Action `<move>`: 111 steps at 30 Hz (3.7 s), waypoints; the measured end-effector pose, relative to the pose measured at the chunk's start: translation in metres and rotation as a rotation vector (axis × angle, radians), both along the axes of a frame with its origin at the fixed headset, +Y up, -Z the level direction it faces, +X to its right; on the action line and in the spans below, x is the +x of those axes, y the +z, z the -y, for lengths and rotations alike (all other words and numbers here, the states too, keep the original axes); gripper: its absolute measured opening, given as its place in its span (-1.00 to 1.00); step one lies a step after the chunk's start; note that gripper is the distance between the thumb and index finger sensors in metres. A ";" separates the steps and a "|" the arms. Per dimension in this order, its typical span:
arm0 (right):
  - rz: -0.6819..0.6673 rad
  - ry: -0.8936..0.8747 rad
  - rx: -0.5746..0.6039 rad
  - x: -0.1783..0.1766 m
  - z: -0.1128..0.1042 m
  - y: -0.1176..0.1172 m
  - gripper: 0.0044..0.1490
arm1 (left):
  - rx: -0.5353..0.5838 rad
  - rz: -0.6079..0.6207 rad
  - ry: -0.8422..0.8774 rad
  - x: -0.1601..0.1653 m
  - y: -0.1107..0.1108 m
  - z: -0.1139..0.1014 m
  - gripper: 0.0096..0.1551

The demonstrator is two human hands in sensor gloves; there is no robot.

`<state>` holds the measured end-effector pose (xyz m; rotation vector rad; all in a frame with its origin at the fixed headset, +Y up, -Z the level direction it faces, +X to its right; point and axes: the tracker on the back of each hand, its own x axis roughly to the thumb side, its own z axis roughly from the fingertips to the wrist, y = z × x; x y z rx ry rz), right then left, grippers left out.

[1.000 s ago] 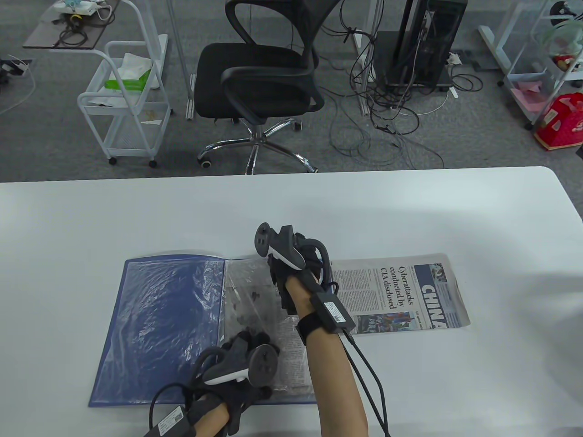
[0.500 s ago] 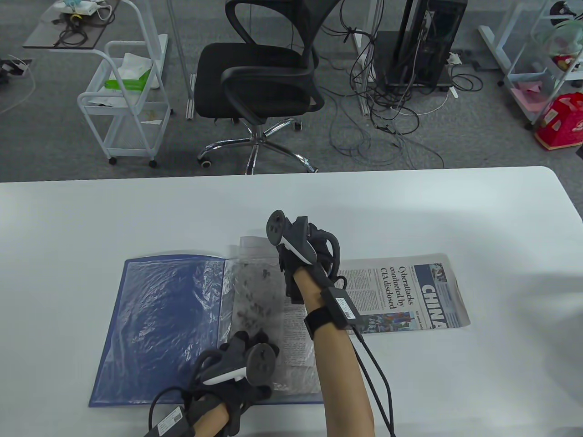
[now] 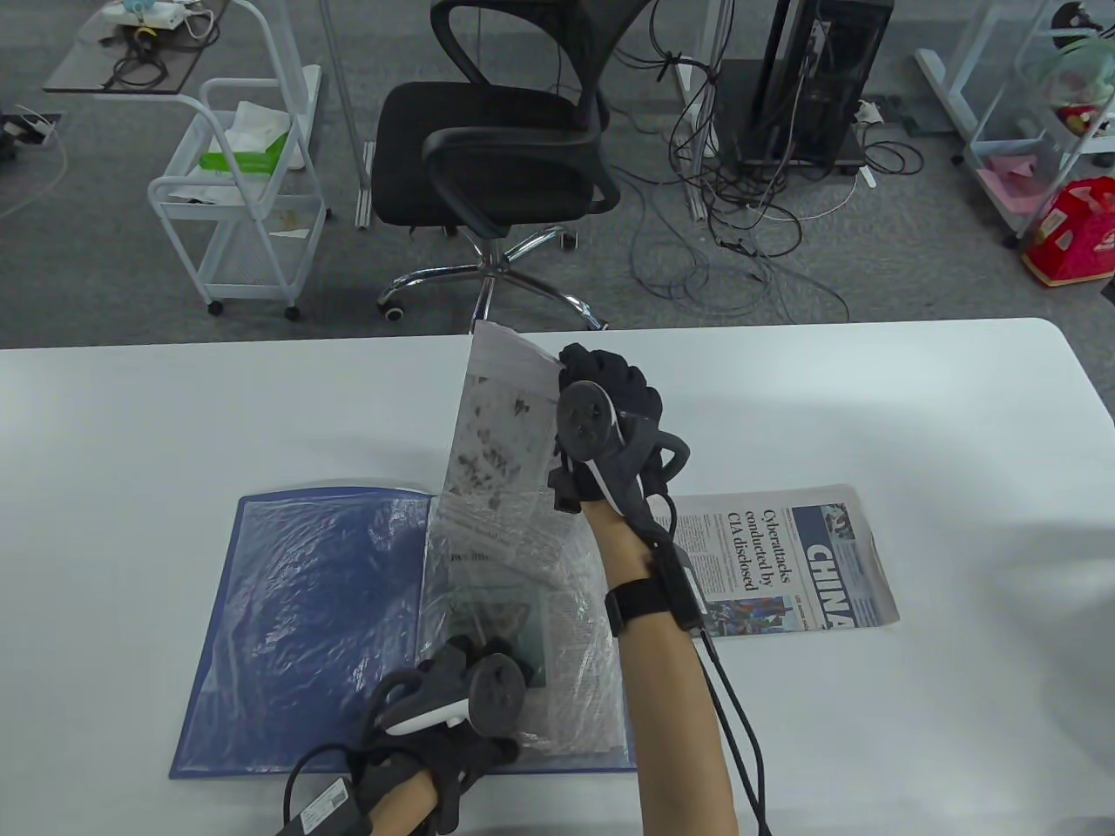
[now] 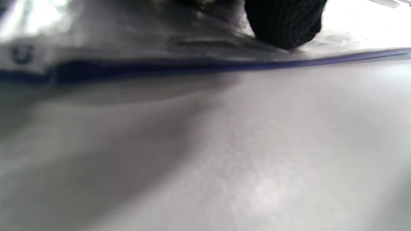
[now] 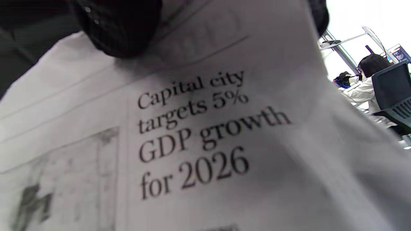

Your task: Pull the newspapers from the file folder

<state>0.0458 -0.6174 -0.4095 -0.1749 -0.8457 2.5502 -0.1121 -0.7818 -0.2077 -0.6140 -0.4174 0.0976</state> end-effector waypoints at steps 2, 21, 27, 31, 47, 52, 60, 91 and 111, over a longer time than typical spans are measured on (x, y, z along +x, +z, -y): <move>-0.010 -0.071 0.031 0.014 -0.014 0.006 -0.53 | -0.001 0.000 -0.001 0.000 0.000 0.000 -0.07; 0.236 -0.693 -0.187 0.243 0.030 0.102 -0.52 | -0.012 -0.009 0.011 -0.001 -0.001 0.001 -0.07; 0.416 -0.658 -0.294 0.283 0.093 0.111 -0.52 | -0.016 -0.015 0.017 -0.001 -0.001 0.000 -0.07; 0.484 -0.561 -0.360 0.288 0.112 0.108 -0.52 | -0.017 -0.019 0.022 -0.001 -0.001 0.001 -0.07; 0.400 -0.087 -0.234 0.259 0.087 0.114 -0.29 | -0.018 -0.019 0.020 -0.001 -0.001 0.001 -0.07; 0.235 -0.047 -0.176 0.235 0.072 0.118 -0.33 | -0.018 -0.019 0.024 -0.001 -0.002 0.000 -0.07; 0.029 0.214 -0.150 0.189 0.060 0.124 -0.33 | -0.012 -0.020 0.027 0.000 -0.002 -0.001 -0.07; -0.052 0.342 -0.296 0.164 0.085 0.115 -0.31 | 0.183 -0.411 0.169 0.059 -0.034 -0.041 -0.27; -0.012 0.345 -0.362 0.173 0.096 0.111 -0.31 | 0.269 -1.114 0.296 -0.197 -0.001 -0.058 -0.24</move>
